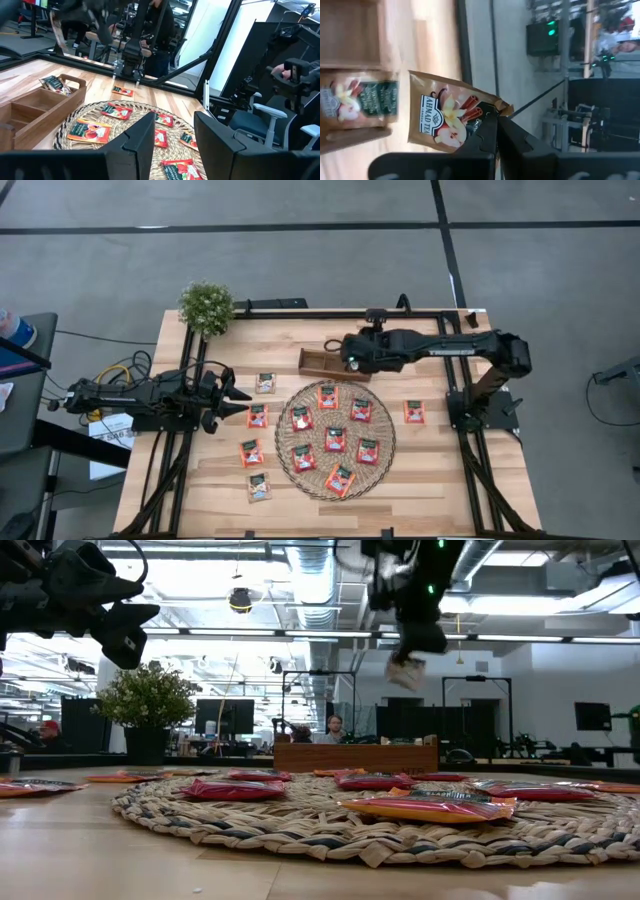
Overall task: Pick & Place Tea
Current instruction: Put the brown tea bag into the right section of the wooden organizer
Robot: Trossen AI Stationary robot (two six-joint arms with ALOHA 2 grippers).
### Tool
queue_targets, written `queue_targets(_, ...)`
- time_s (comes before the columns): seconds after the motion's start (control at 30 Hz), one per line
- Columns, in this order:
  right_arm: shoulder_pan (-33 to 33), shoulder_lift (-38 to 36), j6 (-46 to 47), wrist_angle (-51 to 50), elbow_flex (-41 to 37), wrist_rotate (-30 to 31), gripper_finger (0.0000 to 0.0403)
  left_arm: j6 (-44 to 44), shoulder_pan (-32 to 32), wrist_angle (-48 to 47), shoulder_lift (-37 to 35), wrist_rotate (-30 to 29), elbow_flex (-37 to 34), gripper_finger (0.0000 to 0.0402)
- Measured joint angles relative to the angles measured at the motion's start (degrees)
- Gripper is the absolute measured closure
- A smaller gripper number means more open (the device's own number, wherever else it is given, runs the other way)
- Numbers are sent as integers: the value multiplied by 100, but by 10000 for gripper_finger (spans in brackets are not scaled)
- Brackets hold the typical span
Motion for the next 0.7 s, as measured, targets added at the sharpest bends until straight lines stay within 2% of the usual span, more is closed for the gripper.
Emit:
queue_targets(0.37,303,1198,-13,59,7,22,403,5,0,-74,4,-126,-3,273)
queue_targets(0.7,338,1436,591,40,-5,130,403,89,2,-76,6,-176,-3,273)
